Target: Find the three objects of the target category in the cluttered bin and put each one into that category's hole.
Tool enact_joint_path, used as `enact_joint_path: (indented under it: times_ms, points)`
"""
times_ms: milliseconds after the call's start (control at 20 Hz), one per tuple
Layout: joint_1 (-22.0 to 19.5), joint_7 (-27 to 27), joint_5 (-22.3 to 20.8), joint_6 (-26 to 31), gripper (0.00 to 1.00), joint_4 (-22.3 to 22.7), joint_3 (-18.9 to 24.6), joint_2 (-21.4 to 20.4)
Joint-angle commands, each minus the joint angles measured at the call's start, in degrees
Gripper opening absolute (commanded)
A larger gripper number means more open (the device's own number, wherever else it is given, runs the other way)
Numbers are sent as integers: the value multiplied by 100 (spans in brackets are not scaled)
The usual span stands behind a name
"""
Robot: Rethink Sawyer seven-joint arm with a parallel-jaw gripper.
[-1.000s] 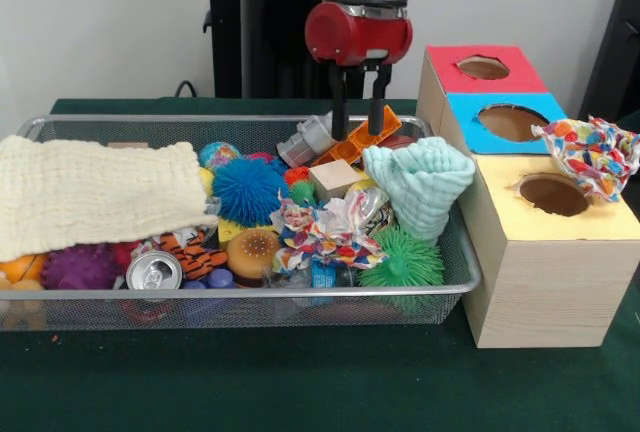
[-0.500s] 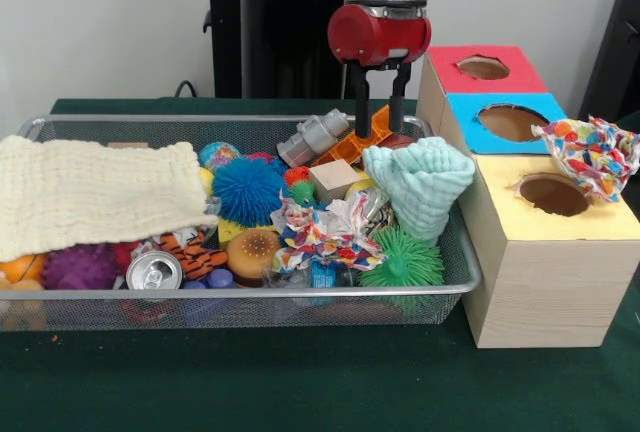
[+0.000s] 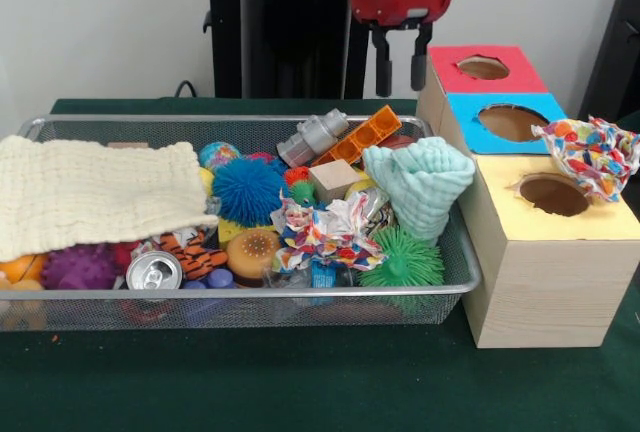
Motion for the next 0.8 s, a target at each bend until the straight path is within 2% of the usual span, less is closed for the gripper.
enact_joint_path:
  times_ms: [50,550,800]
  points:
    - [-78,977,731,998,100,670,557,-469]
    - [283,1206,1184,728,100,734,516,-314]
    - [570,1352,1318,528,100,593,382,-126]
